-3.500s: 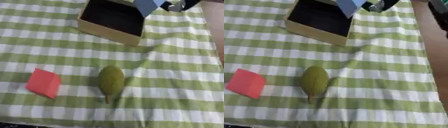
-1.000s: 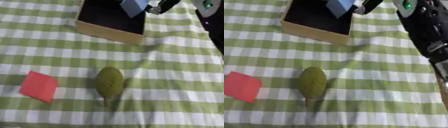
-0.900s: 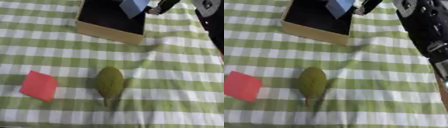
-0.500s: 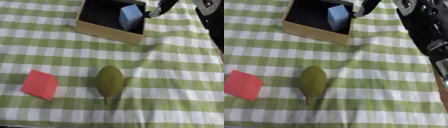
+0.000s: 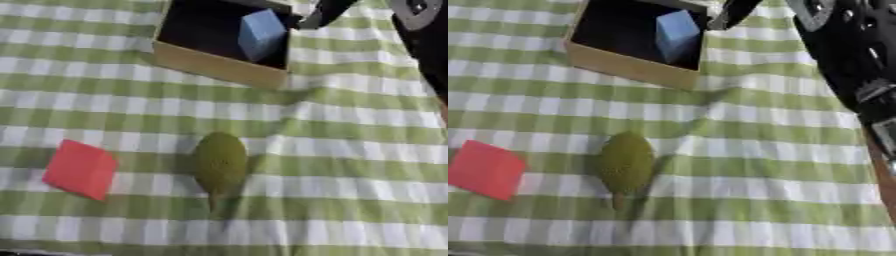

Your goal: Pick up objects on the table and place them in the box.

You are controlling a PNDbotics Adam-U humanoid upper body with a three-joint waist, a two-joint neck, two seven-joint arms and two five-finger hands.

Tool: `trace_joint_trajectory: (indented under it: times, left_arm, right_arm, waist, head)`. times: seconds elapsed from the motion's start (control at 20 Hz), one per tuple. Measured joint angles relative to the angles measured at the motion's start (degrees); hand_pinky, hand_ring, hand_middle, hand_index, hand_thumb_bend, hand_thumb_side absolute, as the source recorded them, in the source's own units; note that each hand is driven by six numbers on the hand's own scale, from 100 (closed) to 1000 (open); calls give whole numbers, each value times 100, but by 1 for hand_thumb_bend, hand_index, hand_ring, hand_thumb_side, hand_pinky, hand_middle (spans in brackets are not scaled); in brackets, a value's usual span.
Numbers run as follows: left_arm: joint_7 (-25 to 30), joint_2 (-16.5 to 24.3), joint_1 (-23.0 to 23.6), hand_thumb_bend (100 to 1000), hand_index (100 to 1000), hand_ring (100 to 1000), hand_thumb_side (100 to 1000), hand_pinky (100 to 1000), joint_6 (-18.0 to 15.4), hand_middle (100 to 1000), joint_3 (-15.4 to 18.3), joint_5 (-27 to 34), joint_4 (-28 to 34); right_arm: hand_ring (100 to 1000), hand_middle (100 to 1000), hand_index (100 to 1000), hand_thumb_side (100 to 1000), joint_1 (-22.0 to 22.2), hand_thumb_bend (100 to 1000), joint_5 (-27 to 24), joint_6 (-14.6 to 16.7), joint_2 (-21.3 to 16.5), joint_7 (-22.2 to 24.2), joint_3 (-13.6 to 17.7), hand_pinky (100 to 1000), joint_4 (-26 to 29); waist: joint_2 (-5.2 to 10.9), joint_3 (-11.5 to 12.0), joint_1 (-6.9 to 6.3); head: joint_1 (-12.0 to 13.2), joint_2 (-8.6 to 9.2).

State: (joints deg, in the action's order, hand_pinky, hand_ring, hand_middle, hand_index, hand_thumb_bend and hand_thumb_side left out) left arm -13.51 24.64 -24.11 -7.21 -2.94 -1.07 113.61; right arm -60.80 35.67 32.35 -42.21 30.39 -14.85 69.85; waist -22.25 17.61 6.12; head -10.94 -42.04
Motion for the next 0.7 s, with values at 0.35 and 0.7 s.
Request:
trace_joint_trajectory:
  times: [0.35,0.7]
  left_arm:
    - [-13,196,-24,129,901,746,649,801,16,789,-1,-67,0]
    - [53,812,-111,193,899,751,595,805,76,779,-43,-494,0]
  right_arm:
    - [881,749,884,132,1213,100,-746,-1085,-1058,-1044,316,905,2238]
    - [863,708,852,100,3023,100,-1631,-2535,-1741,-3192,1221,894,4200]
  waist:
    - [2,-91,-2]
    - [2,-283,-151]
  head:
    - [224,-78]
    - [383,-13]
